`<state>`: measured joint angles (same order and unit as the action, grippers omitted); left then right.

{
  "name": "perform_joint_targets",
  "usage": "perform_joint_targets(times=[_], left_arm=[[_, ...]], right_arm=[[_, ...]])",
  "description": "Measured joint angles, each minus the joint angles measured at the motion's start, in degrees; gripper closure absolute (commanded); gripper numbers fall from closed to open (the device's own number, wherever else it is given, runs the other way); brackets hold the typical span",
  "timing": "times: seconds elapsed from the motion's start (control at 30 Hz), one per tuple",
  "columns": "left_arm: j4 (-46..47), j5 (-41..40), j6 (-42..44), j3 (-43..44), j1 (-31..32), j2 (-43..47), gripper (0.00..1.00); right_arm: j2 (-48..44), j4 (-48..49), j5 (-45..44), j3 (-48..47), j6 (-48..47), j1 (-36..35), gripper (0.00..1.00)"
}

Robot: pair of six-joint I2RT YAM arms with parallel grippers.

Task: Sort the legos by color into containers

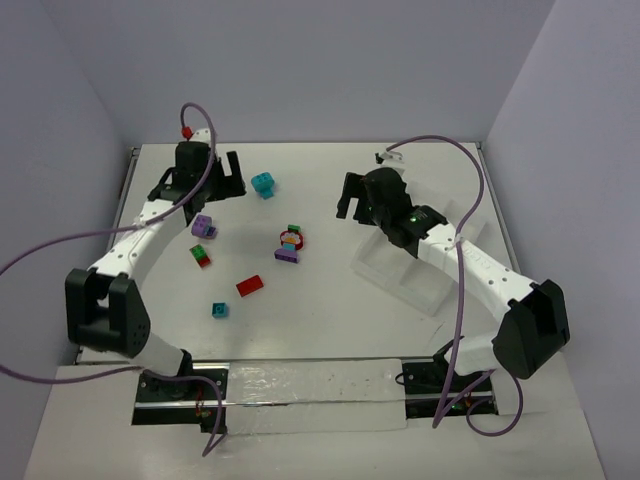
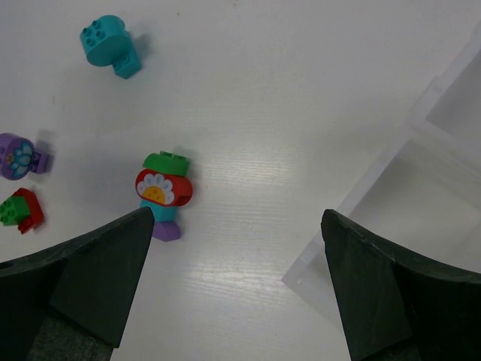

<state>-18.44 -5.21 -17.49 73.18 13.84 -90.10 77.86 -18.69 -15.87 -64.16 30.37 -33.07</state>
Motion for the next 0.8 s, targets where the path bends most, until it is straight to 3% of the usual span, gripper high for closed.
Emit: perform_joint_targets(times=[0.4, 0.8], left_arm=[[-0.58, 1.87, 11.76, 20.89, 0.81, -25.71, 0.02], [6.44, 7.15, 24.02, 23.08, 2.76, -30.07, 0.01]], right_arm=[[-0.46, 0.21, 3.68, -2.23, -1.84, -0.16, 0.0], [0.82, -0.1, 4.25, -3.14, -2.12, -0.16, 0.0]])
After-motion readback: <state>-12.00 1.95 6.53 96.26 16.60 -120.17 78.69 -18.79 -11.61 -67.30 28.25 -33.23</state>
